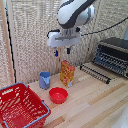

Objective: Please locate the crimson dish within your space. Move your hand towards it gently. Tenderly hold the bowl carefully using your fingers and raise it. With caution, shift it towards the basket. Kindly let loose of the dish to drop it in the basket.

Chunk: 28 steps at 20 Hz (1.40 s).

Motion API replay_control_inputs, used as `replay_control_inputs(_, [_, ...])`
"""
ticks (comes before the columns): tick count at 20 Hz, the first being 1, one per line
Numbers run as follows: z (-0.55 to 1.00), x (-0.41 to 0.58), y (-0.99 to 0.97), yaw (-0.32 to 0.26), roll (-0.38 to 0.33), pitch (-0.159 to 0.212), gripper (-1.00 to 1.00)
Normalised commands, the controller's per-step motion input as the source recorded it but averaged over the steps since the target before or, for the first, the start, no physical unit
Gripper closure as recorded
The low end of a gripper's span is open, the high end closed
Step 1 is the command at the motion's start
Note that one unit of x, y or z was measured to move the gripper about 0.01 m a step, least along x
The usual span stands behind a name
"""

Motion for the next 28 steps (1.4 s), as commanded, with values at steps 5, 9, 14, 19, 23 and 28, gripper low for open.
replay_control_inputs(5, [-0.21,-0.530,0.15,0.035,-0.022,0.034,-1.00])
replay_control_inputs(9, [-0.22,-0.579,0.15,0.047,-0.027,0.039,-1.00])
replay_control_inputs(14, [-0.43,-0.333,0.14,0.038,-0.028,0.025,-1.00])
replay_control_inputs(19, [-0.58,-0.249,0.06,0.002,-0.029,0.010,-1.00])
replay_control_inputs(23, [-0.66,-0.185,0.00,-0.017,-0.017,0.000,-1.00])
replay_control_inputs(28, [-0.60,-0.050,0.02,-0.056,-0.018,0.000,-1.00])
